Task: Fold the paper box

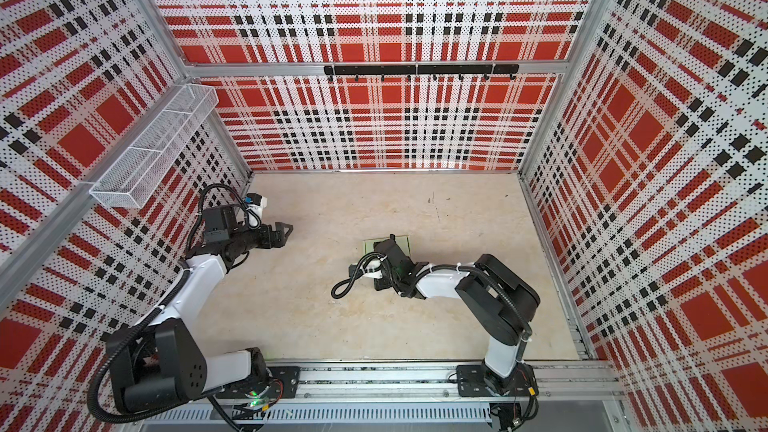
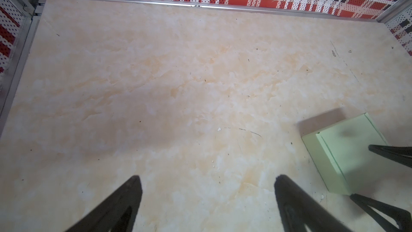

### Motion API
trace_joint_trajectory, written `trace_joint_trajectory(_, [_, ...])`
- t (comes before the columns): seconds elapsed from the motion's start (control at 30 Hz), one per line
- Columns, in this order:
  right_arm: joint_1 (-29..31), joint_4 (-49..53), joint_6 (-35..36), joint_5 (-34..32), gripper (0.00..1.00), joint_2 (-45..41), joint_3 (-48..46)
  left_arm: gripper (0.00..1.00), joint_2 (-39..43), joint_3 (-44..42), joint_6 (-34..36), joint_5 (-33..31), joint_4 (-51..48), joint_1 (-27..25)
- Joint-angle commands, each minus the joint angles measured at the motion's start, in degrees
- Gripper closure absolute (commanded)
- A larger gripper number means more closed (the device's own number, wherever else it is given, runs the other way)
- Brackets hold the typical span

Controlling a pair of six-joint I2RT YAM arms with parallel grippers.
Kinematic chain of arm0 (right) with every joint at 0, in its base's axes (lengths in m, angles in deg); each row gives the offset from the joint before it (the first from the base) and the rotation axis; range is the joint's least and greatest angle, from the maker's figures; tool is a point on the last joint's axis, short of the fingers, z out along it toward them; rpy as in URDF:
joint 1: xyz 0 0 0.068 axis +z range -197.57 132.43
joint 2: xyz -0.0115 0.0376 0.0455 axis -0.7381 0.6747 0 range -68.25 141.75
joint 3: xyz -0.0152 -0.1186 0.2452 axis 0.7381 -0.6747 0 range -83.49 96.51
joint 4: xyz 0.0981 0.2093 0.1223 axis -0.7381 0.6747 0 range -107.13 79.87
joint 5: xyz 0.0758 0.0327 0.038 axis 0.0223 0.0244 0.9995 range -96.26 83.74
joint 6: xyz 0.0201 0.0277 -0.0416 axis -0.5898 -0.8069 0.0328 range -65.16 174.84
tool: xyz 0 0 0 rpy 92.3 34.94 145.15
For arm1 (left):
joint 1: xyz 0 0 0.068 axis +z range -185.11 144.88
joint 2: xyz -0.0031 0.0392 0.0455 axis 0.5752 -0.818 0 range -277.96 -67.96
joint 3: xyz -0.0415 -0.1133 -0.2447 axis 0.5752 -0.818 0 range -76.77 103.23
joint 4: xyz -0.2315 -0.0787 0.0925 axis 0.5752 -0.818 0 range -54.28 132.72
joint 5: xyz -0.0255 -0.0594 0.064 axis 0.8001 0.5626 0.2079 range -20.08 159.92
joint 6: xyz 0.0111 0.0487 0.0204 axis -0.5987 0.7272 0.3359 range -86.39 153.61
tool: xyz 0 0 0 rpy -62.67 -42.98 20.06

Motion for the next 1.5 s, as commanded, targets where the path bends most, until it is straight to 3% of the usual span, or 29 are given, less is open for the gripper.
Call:
trace_joint_trajectory(0.0, [0.17, -4.28, -0.81, -2.67, 0.0, 4.29, 3.14, 0.02, 0.75, 1.31, 2.07, -1.2, -1.39, -2.45])
trace_joint_trajectory(0.2, [0.13, -5.71, -1.07, -3.72, 0.0, 6.99, 6.16, 0.01, 0.8, 3.52, 8.94, -6.61, -4.85, -10.02])
trace_joint_trajectory(0.47, [0.16, -2.16, -0.94, -2.34, 0.0, -1.55, 1.62, 0.01, -0.88, 3.92, 9.84, -9.2, -3.4, -11.88])
trace_joint_trajectory(0.67, [-2.49, 0.81, -5.12, -3.02, 0.0, -10.24, -3.16, 0.01, -2.13, -4.89, 5.3, -9.5, 13.33, -10.61])
trace_joint_trajectory(0.87, [-9.99, -2.86, -16.64, -3.67, 0.0, -16.76, -7.07, 0.01, -5.33, -11.52, 2.72, -10.43, 26.28, -10.9])
trace_joint_trajectory(1.03, [-16.23, -3.3, -24.28, -9.58, 0.0, -17.35, -9.06, 0.01, -6.87, -17.22, 2.22, -11.36, 37.55, -11.01])
trace_joint_trajectory(1.27, [-28.57, -8.42, -37.3, -3.56, 0.0, -21.73, -15.69, 0.01, -9.26, -21.77, -0.21, -12.98, 53.51, -11.87])
trace_joint_trajectory(1.47, [-36.89, -18.26, -43.0, 1.37, 0.0, -22.29, -21.96, 0.01, -12.48, -26.56, -0.42, -16.82, 66.26, -13.12])
